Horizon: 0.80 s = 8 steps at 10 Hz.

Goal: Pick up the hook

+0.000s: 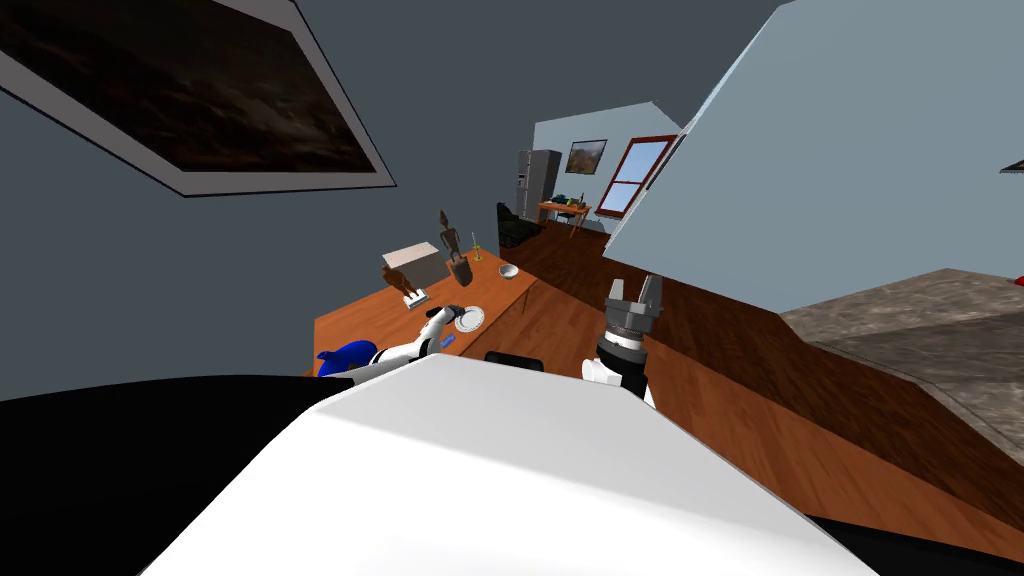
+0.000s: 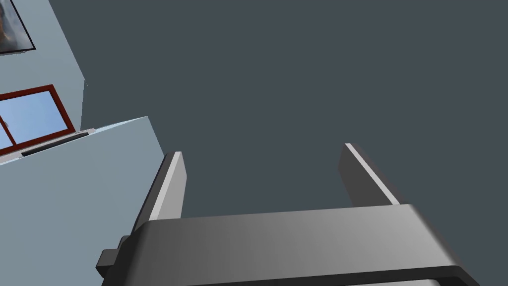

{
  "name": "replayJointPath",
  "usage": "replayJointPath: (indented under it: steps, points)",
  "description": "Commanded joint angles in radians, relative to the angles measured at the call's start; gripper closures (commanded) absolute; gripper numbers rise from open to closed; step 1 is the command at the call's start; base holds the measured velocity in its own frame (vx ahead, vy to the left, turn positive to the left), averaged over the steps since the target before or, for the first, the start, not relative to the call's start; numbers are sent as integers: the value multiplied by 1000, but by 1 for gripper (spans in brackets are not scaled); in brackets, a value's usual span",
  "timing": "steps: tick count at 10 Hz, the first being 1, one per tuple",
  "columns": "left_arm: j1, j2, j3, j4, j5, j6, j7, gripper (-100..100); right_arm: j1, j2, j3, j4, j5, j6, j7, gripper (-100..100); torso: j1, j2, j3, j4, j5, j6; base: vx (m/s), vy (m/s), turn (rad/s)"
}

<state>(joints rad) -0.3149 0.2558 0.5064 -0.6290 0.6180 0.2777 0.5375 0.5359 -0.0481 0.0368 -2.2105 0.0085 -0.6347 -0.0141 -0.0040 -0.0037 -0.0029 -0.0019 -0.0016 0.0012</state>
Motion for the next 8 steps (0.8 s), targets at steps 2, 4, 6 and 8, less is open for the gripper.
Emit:
replayJointPath:
  steps: [2,4,6,8]
  points:
    - [-12,39,-42,59,83,-24,-36,100,0,0,0,0,0,0,0,0,2,-1,0,0,0,-1,-33,-42,-26]
    - [-3,72,-58,67,144,-23,-35,100,0,0,0,0,0,0,0,0,6,-3,-2,-1,1,-1,-11,-10,-79]
    - [6,105,-74,75,190,-21,-34,100,0,0,0,0,0,0,0,0,4,-2,-1,0,1,0,-28,-54,-165]
    - [11,96,-69,62,170,-20,-29,0,0,0,0,0,0,0,0,0,5,-3,-1,0,2,-1,-3,-10,5]
